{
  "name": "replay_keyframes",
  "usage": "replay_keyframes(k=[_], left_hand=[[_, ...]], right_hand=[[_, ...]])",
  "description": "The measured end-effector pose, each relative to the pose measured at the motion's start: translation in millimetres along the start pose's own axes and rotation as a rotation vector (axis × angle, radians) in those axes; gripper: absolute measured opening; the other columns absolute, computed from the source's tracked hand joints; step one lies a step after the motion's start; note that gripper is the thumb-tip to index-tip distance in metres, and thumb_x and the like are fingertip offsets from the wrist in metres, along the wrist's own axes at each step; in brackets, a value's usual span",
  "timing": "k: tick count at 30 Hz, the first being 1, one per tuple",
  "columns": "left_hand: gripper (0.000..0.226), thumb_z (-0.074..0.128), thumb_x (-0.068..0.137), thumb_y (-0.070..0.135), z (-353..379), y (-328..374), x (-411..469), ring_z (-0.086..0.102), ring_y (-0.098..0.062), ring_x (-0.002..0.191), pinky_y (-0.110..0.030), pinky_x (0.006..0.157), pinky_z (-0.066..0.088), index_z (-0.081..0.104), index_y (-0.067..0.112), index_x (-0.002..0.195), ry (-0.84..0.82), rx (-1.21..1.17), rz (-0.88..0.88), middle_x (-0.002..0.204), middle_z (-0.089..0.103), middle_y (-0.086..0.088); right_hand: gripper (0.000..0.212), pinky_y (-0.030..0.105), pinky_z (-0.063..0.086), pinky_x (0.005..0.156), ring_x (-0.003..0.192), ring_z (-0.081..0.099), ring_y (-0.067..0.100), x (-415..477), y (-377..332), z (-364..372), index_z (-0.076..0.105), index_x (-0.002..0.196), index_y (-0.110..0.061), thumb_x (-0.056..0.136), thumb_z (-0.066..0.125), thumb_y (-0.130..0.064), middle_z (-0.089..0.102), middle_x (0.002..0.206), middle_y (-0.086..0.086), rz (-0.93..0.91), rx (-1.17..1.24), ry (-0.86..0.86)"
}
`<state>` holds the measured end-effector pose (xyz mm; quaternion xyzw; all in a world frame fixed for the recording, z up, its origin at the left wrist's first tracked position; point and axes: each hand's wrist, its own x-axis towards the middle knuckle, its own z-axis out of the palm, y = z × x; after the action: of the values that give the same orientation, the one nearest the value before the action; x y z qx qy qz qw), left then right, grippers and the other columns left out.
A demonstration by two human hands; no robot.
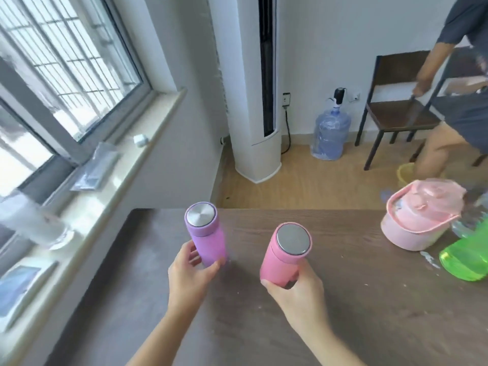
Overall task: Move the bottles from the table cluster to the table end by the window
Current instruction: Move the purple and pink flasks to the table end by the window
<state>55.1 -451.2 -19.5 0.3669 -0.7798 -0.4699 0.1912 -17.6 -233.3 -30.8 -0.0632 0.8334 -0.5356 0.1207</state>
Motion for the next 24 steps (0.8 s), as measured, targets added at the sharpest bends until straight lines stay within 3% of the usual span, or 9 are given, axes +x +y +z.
replay_keyframes(k=[5,13,17,24], left_hand=[[0.043,0.093,0.074,0.016,-49.0,-32.9,61.8,0.075,-0.007,0.098,-0.020,0.076,0.055,0.070,0.019,0.110,0.125,-0.018,-0.055,0.104,0.078,0.008],[0.046,0.089,0.078,0.011,-93.0,-74.0,135.5,0.073,-0.002,0.100,-0.011,0.073,0.051,0.069,0.018,0.119,0.166,-0.025,-0.110,0.111,0.078,0.005],[0.043,0.088,0.079,0.011,-102.9,-85.4,154.8,0.074,-0.002,0.098,-0.023,0.083,0.057,0.070,0.019,0.116,0.173,-0.025,-0.121,0.108,0.079,0.007],[0.042,0.089,0.078,0.015,-110.3,-94.3,172.0,0.076,-0.010,0.099,-0.031,0.087,0.058,0.071,0.019,0.115,0.181,-0.044,-0.136,0.108,0.080,0.005]], right_hand=[[0.046,0.032,0.055,0.069,0.080,0.069,0.008,49.6,-37.9,72.6,0.059,0.094,-0.034,0.064,0.093,-0.032,0.072,0.087,-0.016,-0.061,-0.042,-0.047],[0.044,0.036,0.056,0.072,0.086,0.069,0.019,97.8,-64.9,166.0,0.061,0.103,-0.025,0.069,0.088,-0.027,0.072,0.092,-0.009,-0.073,-0.060,-0.114],[0.045,0.034,0.053,0.074,0.090,0.069,0.021,105.7,-73.2,194.3,0.060,0.104,-0.026,0.068,0.088,-0.024,0.073,0.097,-0.007,-0.083,-0.091,-0.138],[0.049,0.035,0.054,0.077,0.098,0.071,0.026,112.6,-87.6,220.3,0.061,0.110,-0.026,0.070,0.088,-0.025,0.076,0.104,-0.001,-0.084,-0.137,-0.146]])
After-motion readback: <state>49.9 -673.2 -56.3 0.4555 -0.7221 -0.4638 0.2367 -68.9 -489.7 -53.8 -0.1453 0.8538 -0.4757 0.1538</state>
